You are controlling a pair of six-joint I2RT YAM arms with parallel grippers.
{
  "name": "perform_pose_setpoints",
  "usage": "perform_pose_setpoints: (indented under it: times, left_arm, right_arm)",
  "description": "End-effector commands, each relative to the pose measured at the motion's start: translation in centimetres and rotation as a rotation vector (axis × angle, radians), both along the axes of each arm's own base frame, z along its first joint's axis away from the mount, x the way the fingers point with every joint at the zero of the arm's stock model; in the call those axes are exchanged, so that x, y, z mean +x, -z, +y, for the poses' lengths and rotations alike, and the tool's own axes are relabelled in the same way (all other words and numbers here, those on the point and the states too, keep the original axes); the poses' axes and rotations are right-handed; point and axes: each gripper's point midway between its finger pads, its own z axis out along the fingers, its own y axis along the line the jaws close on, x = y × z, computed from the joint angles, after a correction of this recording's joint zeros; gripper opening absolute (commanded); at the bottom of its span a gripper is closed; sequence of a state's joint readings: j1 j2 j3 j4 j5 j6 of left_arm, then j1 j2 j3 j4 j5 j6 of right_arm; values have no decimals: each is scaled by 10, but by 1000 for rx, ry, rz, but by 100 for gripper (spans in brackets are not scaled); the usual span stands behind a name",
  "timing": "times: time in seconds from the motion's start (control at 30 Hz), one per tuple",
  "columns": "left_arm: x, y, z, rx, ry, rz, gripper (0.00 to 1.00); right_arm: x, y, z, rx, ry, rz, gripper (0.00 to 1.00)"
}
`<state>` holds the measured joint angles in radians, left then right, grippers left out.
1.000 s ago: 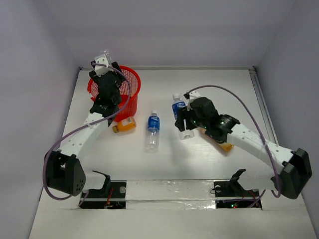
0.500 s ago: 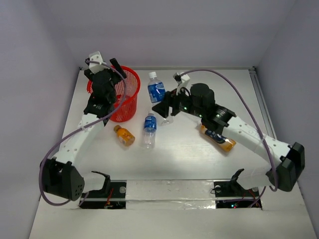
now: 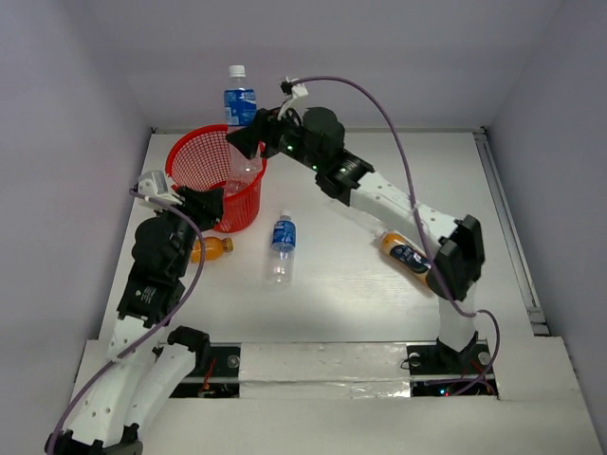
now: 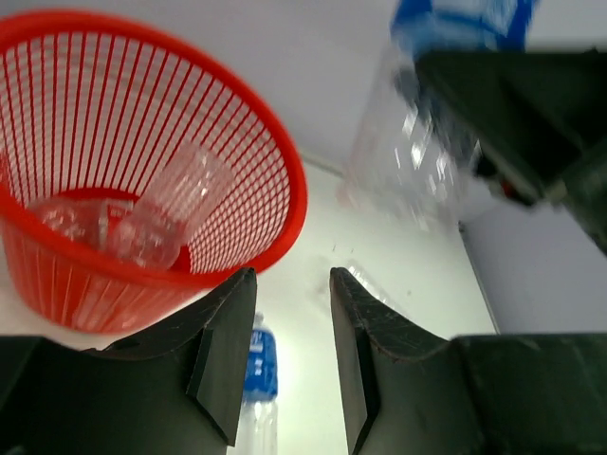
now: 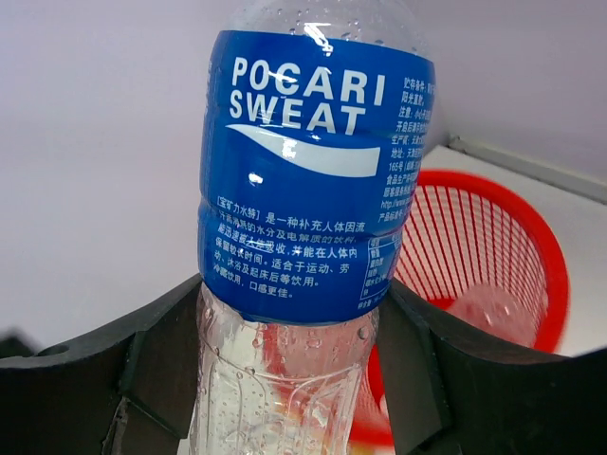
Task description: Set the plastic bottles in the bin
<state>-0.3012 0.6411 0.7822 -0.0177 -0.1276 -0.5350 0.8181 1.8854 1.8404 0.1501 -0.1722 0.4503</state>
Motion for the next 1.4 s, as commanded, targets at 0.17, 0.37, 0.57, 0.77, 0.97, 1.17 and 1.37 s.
perform_pose_setpoints:
  times: [0.17,0.37,0.57,0.77,0.97,1.17,1.37]
  left_arm:
    - [-25,26,1,-10,32,77,33]
    - [-30,51,-8,11,86,143,38]
    - [-25,92,-31,13,198,249,51]
    - [-24,116,-49,20,223,298,54]
    - [-20,150,-34,-9,33,365,57]
    - [-17,175,-7,-158,-168,349,63]
    - [1,216,11,-201,-227,436,65]
  right_arm:
    - [35,-11,62,145,60,32,66]
    - [37,16,74,96,83,50,86]
    - [28,-3,46,84,138,5,96]
    - [9,-13,6,84,195,-41,85]
    - [-29,-15,-59,77,252,-57,16]
    - [-68,50,-92,7,205,18,16]
    - [-93,87,-114,-42,172,64,23]
